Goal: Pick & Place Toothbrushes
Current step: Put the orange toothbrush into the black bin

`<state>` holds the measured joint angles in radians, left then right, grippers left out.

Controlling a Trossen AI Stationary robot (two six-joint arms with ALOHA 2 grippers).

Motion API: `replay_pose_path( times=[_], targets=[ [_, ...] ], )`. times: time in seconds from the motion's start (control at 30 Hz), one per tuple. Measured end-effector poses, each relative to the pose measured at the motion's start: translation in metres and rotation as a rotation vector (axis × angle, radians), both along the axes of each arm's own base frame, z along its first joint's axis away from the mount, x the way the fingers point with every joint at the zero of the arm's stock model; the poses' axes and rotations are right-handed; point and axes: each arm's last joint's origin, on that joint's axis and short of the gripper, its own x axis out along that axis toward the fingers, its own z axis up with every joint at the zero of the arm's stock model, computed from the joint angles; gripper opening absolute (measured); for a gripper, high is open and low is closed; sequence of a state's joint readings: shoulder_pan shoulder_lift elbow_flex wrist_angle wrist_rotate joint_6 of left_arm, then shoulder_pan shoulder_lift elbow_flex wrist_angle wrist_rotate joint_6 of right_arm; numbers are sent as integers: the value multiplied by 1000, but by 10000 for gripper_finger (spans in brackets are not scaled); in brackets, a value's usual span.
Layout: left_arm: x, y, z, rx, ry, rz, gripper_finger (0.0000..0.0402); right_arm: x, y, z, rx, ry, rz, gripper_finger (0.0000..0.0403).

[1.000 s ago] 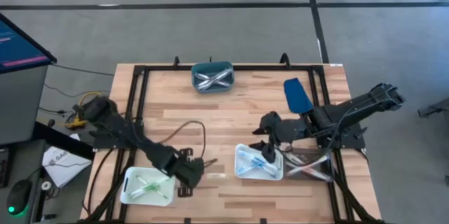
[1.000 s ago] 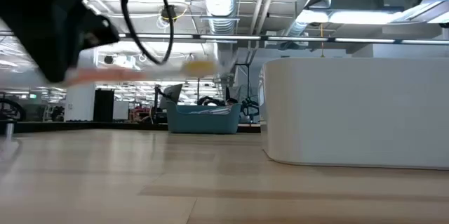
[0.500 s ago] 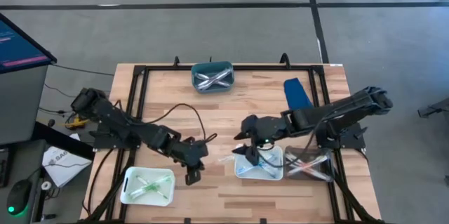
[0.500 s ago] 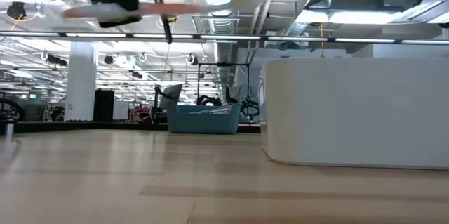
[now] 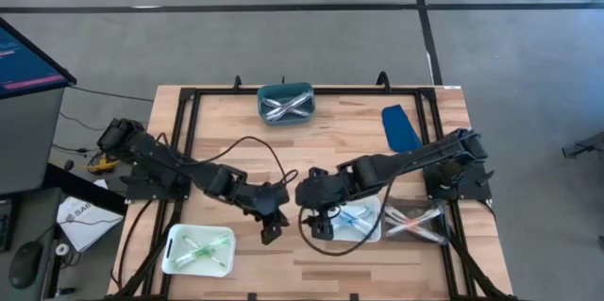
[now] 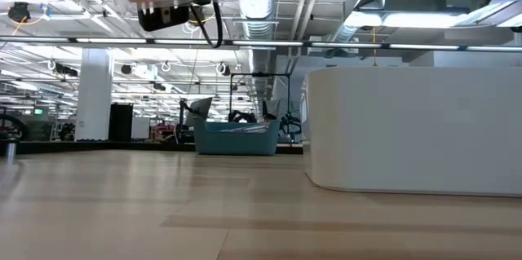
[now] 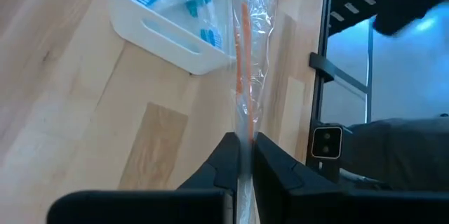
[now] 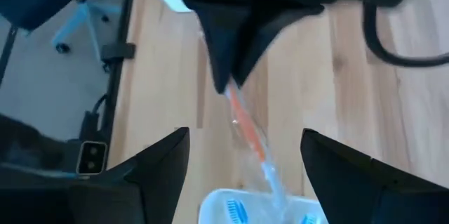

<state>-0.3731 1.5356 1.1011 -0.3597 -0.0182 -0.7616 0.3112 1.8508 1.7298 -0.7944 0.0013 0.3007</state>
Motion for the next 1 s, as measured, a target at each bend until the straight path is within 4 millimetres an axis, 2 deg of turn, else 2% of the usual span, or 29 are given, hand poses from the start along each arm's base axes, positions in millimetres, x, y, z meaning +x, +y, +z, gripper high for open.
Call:
replay_pose_path(
  times=[0.17, 0.33, 0.8, 1.0],
  targets=[
    [0, 0, 0, -2, -2, 8, 12, 8, 7, -8, -38, 92, 59, 265],
    [0, -2, 1, -4, -15, 6, 12, 5, 6, -12, -61, 163, 62, 265],
    [1, -3, 2, -12, -33, 3, 12, 5, 6, -12, -59, 168, 52, 264],
    [2, -3, 3, -14, -40, 4, 12, 5, 6, -12, -59, 169, 53, 220]
  ],
)
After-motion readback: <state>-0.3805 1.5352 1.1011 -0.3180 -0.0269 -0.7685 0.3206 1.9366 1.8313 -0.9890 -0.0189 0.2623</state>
